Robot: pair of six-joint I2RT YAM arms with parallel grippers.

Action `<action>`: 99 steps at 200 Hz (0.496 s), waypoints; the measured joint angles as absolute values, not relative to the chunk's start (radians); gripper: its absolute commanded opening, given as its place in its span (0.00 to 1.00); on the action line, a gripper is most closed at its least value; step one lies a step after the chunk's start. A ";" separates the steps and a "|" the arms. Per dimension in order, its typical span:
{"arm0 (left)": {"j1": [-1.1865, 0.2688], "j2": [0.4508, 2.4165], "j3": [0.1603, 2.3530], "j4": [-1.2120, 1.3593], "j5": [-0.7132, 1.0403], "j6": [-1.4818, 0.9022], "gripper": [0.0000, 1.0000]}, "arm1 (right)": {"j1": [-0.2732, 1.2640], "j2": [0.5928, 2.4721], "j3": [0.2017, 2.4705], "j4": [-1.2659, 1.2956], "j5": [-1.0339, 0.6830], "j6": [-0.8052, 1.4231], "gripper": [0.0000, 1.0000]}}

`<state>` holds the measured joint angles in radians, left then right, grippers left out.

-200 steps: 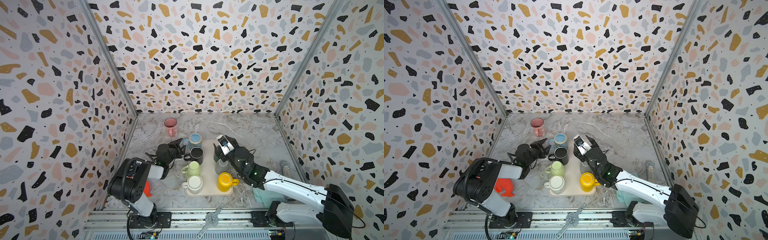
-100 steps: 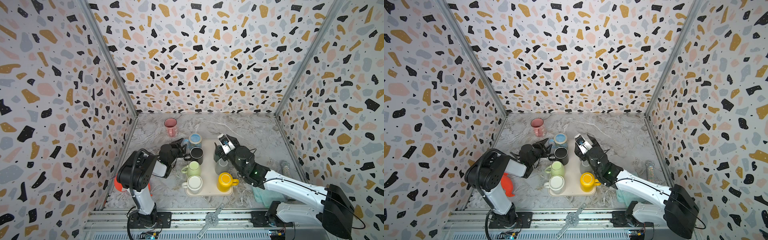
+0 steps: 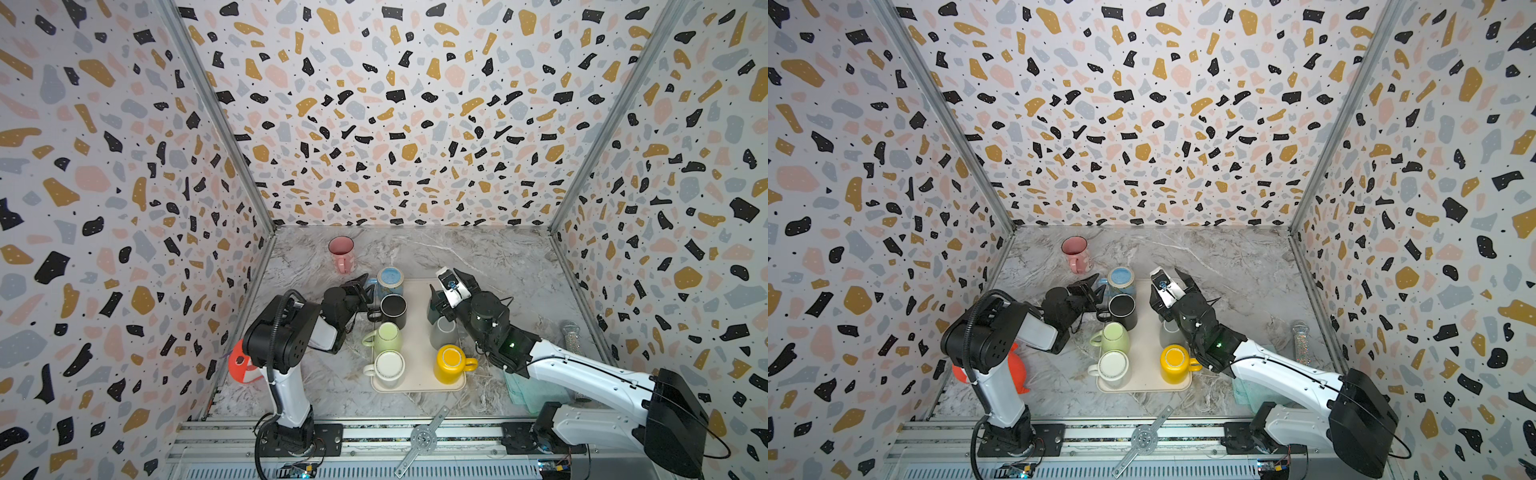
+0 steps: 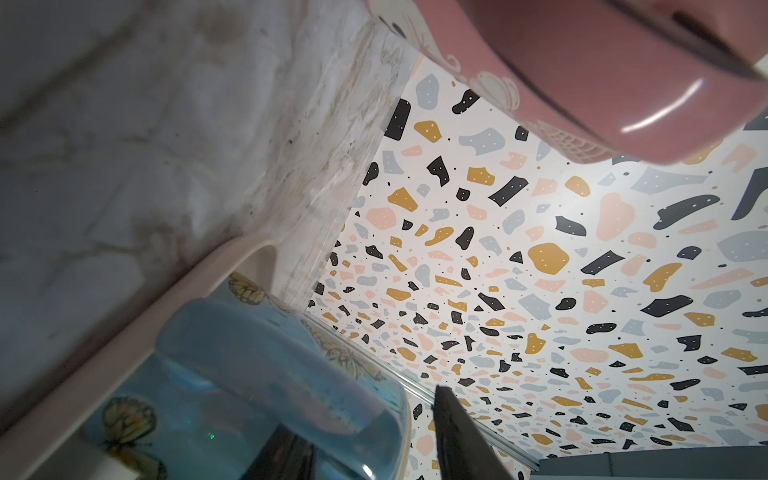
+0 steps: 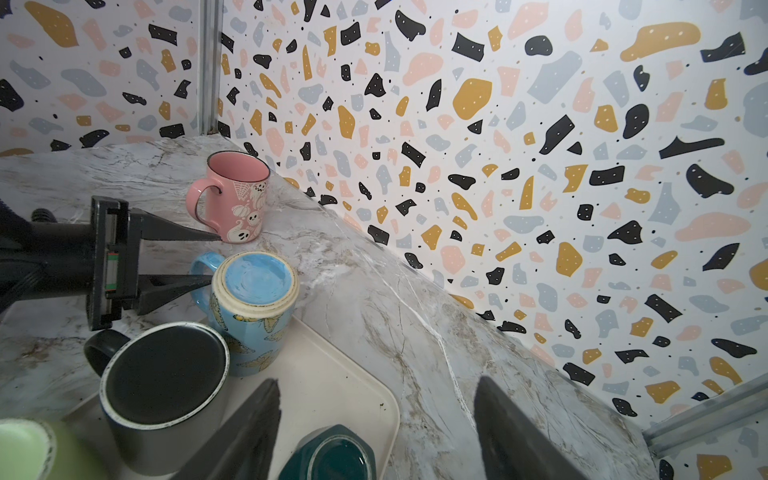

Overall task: Turn the mug right side up
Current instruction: 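Move the left gripper to the upside-down blue butterfly mug and grasp its handle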

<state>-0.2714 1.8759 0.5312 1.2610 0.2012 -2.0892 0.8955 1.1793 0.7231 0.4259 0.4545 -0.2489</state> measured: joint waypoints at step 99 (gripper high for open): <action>-0.273 1.941 0.575 1.289 0.200 -2.091 0.40 | 0.889 1.179 0.723 0.421 0.455 -0.249 0.75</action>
